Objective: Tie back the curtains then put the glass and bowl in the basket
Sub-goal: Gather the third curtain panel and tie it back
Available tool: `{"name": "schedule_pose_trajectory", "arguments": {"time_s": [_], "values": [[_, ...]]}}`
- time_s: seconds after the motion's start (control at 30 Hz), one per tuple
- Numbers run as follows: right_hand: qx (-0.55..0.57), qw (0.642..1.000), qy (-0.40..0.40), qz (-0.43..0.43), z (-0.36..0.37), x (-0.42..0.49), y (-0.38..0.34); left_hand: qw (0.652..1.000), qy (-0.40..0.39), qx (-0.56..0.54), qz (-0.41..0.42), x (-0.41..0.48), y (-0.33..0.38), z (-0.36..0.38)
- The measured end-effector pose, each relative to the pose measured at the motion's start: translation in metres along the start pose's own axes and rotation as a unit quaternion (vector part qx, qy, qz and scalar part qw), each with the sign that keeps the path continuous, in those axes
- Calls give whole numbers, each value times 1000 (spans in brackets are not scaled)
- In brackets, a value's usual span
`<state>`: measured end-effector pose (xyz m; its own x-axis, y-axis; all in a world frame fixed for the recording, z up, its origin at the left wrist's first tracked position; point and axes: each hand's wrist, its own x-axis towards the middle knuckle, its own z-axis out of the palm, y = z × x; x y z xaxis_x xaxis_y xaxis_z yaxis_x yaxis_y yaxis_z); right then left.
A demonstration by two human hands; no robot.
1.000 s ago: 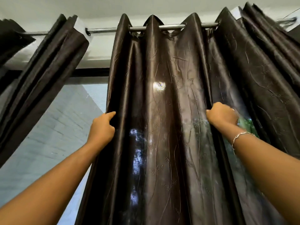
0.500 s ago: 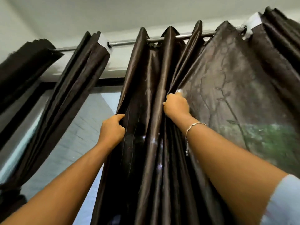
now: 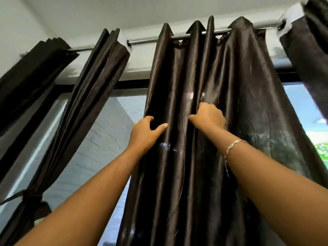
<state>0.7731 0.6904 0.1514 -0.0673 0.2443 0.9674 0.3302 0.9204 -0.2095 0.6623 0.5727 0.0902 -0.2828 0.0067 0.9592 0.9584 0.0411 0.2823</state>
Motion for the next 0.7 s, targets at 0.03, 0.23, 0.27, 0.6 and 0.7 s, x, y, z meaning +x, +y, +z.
{"name": "schedule_pose_trajectory", "arguments": {"time_s": [0.03,0.23,0.27,0.6,0.7], "values": [[-1,1000,-2,16,-2,-3,10,1000,2,-1,-2,-1,0,4],[-17,1000,8,24,-12,-17,51,1000,21,14,4,-2,5,34],[-51,997,51,-15,-12,-21,52,1000,15,20,0,-3,5,39],[114,976,-178,56,17,-40,27,999,23,30,-10,-2,-3,61],[106,975,-197,1,30,-50,19,999,9,-32,-24,-3,4,58]]}}
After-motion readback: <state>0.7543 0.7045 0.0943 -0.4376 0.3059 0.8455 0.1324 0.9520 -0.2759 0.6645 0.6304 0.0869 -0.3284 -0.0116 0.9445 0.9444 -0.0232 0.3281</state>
